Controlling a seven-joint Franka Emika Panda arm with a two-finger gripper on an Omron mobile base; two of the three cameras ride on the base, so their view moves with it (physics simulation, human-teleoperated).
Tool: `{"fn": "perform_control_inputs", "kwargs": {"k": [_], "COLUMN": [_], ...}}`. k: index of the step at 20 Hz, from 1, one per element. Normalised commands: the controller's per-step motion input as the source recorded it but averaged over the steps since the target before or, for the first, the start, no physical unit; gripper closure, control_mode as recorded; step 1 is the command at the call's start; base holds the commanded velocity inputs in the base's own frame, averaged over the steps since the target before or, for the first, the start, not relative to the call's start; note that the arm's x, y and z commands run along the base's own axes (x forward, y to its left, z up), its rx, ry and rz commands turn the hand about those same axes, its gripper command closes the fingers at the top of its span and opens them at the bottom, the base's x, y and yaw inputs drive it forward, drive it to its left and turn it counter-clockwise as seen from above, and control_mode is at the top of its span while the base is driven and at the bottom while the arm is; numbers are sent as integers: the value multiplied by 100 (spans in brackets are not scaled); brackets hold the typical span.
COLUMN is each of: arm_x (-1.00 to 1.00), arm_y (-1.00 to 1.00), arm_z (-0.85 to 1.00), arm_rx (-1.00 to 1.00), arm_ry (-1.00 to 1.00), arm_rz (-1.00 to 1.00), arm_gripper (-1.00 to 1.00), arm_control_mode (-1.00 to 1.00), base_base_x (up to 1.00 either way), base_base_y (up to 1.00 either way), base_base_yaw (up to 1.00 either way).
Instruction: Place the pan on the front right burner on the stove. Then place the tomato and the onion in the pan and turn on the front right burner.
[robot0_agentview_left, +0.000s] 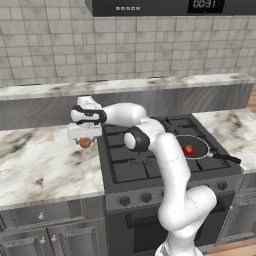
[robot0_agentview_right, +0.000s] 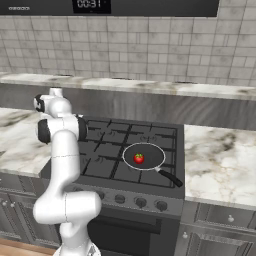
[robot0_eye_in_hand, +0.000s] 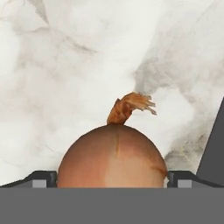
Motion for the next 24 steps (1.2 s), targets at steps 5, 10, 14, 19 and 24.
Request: {"fn": "perform_control_inputs", "kwargs": {"k": [5,10,14,19,24], "arm_x": [0,0,0,-9,-32], "arm_y": [0,0,0,-1,-21], "arm_z": [0,0,0,20,44], "arm_rx": [0,0,0,0,0], "arm_ry": [0,0,0,0,0], "arm_rz": [0,0,0,0,0], "arm_gripper": [100,100,100,100,100], "arm_control_mode": [-100,-100,-100,-100,-100], "base_base_x": [0,0,0,0,0], "base_base_y": [0,0,0,0,0], "base_base_yaw": [0,0,0,0,0]}}
